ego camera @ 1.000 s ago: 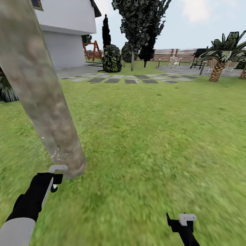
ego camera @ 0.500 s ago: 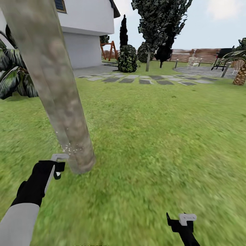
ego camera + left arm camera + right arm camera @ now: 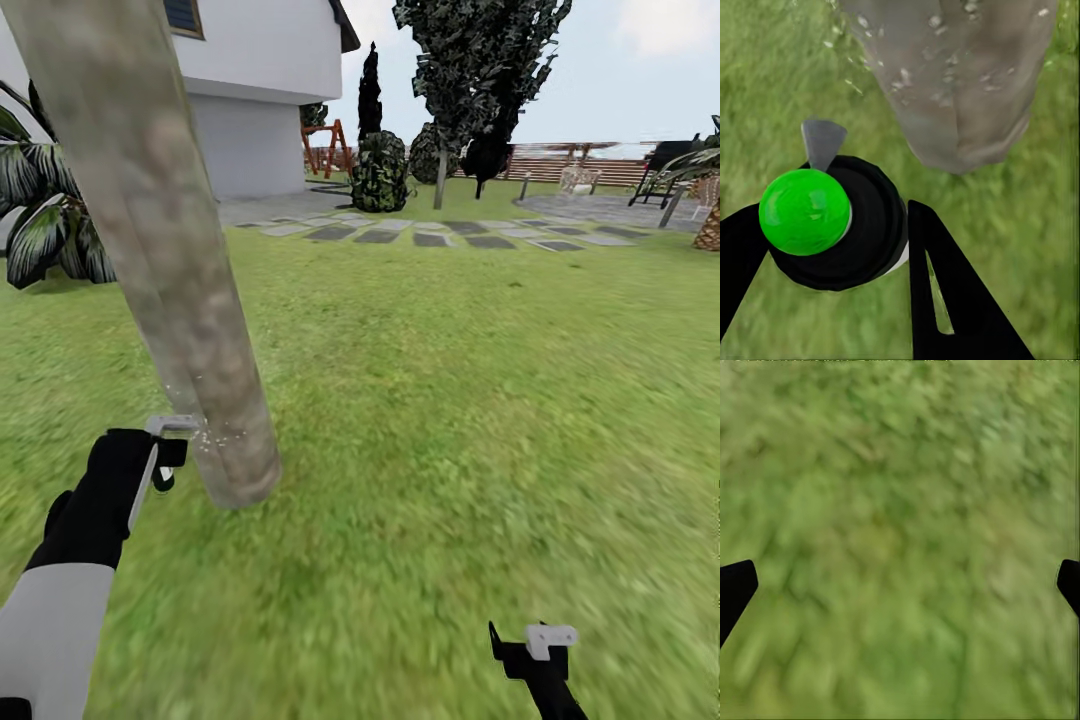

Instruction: In the garden, pick up the pesticide atomizer on the floor and spray pesticide onto both trees until each tree trunk is fully covered.

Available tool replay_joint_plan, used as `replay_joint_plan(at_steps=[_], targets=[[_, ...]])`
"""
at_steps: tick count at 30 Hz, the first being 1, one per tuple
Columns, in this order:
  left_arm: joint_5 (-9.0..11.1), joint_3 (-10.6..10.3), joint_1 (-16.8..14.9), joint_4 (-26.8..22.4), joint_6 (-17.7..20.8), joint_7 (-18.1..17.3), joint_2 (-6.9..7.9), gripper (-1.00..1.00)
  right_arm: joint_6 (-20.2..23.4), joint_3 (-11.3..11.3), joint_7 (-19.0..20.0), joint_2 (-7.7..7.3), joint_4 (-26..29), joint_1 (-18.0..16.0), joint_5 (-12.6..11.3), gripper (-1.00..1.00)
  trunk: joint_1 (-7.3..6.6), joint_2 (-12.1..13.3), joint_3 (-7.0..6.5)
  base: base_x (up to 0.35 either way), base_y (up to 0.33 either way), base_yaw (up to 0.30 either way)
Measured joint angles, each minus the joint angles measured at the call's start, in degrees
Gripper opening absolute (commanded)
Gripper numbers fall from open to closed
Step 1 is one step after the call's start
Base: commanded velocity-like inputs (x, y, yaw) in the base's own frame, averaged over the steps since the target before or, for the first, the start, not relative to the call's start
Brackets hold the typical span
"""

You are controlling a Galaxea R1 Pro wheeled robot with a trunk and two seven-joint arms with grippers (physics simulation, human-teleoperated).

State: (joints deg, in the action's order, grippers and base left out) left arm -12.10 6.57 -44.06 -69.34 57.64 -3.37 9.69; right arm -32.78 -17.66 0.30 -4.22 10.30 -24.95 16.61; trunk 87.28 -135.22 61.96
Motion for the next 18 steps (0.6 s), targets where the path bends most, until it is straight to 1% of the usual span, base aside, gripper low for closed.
replay_joint_plan(at_steps=[3,5,11,18], targets=[[0.0,-0.1,0.0,-0.4,0.1,0.0,-0.02,-1.0,0.0,0.0,0.0,0.0,0.0,0.0,0.0,1.0,0.0,0.0,0.0,0.156,-0.239,0.014],[0.0,-0.1,0.0,-0.5,0.1,0.1,-0.02,-1.0,0.0,0.0,0.0,0.0,0.0,0.0,0.0,1.0,0.0,0.0,0.0,0.16,-0.243,0.175],[-0.2,-0.1,0.0,-0.5,0.2,0.3,0.06,-1.0,0.0,0.0,0.0,0.0,0.0,0.0,0.0,1.0,0.0,0.0,0.0,0.189,-0.227,0.259],[-0.2,-0.2,0.0,-0.5,0.2,0.4,0.07,-1.0,0.0,0.0,0.0,0.0,0.0,0.0,0.0,1.0,0.0,0.0,0.0,0.264,-0.172,0.277]])
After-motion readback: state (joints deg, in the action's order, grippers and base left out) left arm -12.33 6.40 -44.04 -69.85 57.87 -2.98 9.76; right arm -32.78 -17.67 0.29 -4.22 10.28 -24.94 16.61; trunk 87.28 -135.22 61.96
